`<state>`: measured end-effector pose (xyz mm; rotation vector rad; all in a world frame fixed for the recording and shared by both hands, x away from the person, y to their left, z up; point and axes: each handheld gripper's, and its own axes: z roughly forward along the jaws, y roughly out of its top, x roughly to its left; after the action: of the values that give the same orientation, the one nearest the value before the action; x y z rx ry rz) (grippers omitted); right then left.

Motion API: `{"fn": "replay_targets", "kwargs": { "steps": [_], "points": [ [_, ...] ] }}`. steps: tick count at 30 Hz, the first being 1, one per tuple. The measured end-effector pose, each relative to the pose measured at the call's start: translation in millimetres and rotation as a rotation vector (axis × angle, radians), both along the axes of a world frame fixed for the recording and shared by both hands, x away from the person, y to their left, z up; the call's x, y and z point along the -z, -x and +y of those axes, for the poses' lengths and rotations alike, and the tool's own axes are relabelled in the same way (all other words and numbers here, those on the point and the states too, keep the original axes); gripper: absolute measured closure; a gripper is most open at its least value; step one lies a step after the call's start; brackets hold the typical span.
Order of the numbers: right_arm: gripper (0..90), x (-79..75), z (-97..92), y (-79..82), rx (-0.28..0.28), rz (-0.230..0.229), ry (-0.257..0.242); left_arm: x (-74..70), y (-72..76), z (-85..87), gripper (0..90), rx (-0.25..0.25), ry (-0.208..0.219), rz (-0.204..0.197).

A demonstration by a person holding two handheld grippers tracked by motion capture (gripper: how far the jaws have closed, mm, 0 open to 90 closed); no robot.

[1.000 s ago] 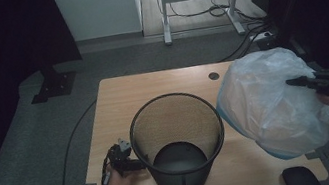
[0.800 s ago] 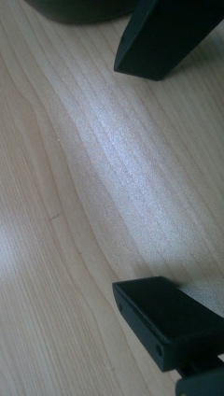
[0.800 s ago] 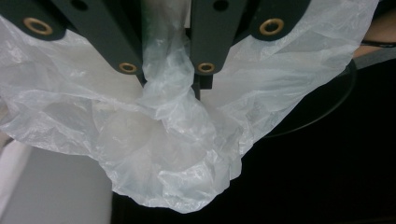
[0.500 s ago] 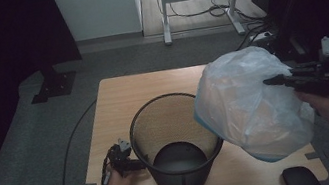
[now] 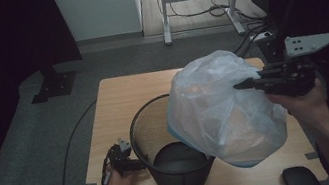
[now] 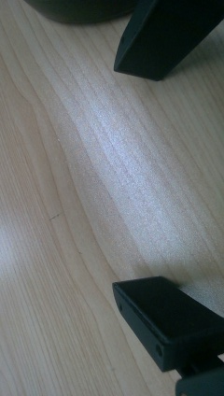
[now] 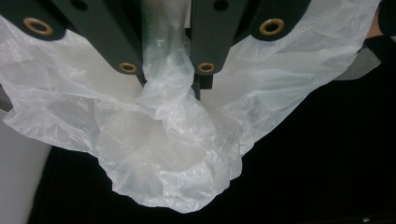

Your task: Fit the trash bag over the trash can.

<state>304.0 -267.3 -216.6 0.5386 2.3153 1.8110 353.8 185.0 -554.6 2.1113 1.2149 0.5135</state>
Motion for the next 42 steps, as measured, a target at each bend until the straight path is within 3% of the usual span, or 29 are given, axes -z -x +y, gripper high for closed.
{"fn": "replay_targets", "kwargs": {
  "steps": [13, 30, 37, 42],
  "points": [
    [86.3, -1.0, 59.3, -6.6, -0.110, 0.000, 0.022, 0.0, 0.0, 0.1, 0.0, 0.001, -0.001, 0.000],
    [86.3, -1.3, 117.4, -8.8, -0.210, 0.011, 0.047, -0.1, 0.0, 0.2, 0.0, 0.002, -0.003, 0.001],
    [86.1, 10.3, 133.4, -17.1, -0.175, 0.005, 0.101, -0.1, 0.0, 0.2, 0.0, 0.001, -0.002, 0.001],
    [86.1, 22.9, 133.1, -29.1, -0.127, 0.011, 0.138, 0.0, 0.0, 0.0, 0.0, 0.000, 0.000, 0.000]
  ]
}}
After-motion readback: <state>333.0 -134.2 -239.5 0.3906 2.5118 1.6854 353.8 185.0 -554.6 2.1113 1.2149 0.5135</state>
